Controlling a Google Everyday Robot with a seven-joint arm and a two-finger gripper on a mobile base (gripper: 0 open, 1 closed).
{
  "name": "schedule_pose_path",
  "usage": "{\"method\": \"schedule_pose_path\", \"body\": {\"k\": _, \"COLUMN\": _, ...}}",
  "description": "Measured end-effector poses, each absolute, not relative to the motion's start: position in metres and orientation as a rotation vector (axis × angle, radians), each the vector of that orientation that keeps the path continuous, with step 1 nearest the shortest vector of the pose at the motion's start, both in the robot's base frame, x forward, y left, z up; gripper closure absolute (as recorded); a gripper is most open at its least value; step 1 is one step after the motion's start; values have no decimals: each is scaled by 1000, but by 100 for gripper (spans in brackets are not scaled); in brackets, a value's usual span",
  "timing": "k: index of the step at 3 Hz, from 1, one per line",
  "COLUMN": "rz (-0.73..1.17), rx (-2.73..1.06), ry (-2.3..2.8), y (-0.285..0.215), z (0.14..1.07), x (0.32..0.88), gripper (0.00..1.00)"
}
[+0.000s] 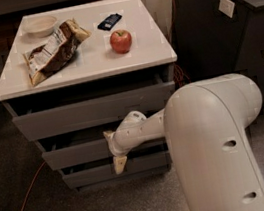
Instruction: Open middle drawer
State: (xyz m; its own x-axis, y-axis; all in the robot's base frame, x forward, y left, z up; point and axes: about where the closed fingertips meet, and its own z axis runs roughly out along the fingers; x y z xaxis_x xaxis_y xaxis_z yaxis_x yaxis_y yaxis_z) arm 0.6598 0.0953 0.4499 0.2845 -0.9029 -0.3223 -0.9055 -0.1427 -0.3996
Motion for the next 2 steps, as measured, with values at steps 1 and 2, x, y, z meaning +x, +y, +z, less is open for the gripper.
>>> {"method": "schedule_pose_path", "body": {"k": 1, "rz": -9, "rx": -2022, "ry": 1596, "y": 101, "z": 440, "x": 677, "gripper": 0}}
{"method": "schedule_pose_path", "body": {"k": 2, "rz": -2, "rx": -1991, "ry": 1598, "y": 107, "z": 428, "x": 696, "gripper": 2}}
